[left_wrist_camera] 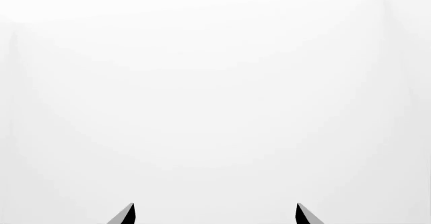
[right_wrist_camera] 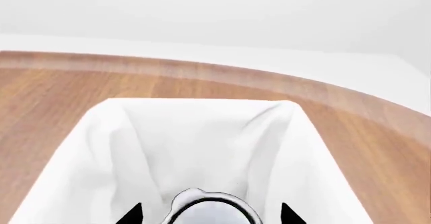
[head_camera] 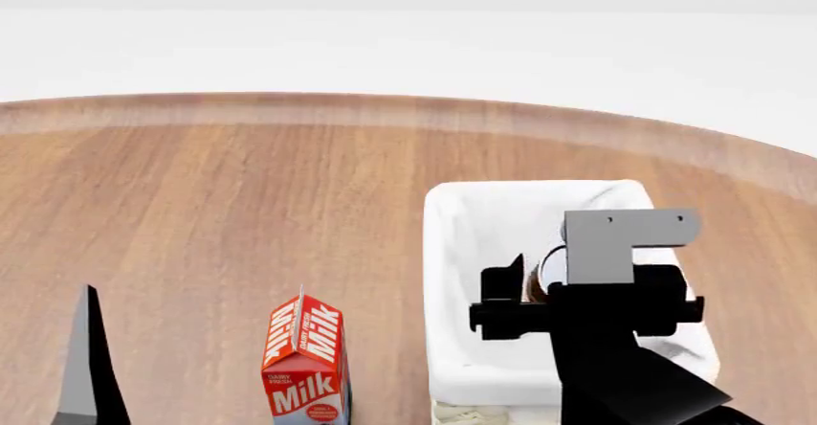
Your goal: Pick up the alphabet soup and the tomato sauce, and put them in the basket.
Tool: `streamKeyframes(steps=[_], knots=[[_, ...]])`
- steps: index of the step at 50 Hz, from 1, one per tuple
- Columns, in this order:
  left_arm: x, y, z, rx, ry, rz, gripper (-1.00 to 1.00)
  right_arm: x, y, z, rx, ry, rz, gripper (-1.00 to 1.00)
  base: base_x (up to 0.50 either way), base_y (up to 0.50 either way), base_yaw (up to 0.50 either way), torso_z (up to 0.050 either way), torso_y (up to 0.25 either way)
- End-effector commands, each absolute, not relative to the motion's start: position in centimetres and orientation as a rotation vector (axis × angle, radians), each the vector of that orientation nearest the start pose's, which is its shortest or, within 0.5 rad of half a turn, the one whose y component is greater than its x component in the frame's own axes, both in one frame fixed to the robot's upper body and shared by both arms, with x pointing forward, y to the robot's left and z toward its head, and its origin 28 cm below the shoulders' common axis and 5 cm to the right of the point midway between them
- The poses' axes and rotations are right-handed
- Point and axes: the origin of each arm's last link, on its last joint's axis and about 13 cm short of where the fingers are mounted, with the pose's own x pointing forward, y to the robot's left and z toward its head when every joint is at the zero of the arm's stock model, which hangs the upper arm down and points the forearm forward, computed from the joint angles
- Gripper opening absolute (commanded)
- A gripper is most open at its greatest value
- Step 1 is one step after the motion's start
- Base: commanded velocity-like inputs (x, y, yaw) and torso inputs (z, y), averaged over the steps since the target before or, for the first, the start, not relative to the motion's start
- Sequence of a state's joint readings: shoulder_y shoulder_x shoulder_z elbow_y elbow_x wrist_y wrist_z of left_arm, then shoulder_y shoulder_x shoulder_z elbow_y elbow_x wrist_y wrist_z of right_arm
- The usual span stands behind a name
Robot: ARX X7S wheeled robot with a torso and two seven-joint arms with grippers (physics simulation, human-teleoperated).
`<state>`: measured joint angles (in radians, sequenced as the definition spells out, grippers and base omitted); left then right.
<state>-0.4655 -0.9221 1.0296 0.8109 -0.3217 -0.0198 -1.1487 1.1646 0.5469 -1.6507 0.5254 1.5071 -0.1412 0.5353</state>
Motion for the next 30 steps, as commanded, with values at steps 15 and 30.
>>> streamKeyframes(steps=[15,30], knots=[[15.6,19.6,15.0,0.096,-0.531,-0.042,1.00,34.8,-12.8,10.1,-0.064,0.262,-0.005,1.00,0.00,0.00,0.00,0.000,0.000],[15.7,19.5,14.7,0.095,-0.525,-0.043,1.00,34.8,-12.8,12.8,-0.033,-0.093,-0.058,1.00,0.00,0.00,0.00,0.000,0.000]])
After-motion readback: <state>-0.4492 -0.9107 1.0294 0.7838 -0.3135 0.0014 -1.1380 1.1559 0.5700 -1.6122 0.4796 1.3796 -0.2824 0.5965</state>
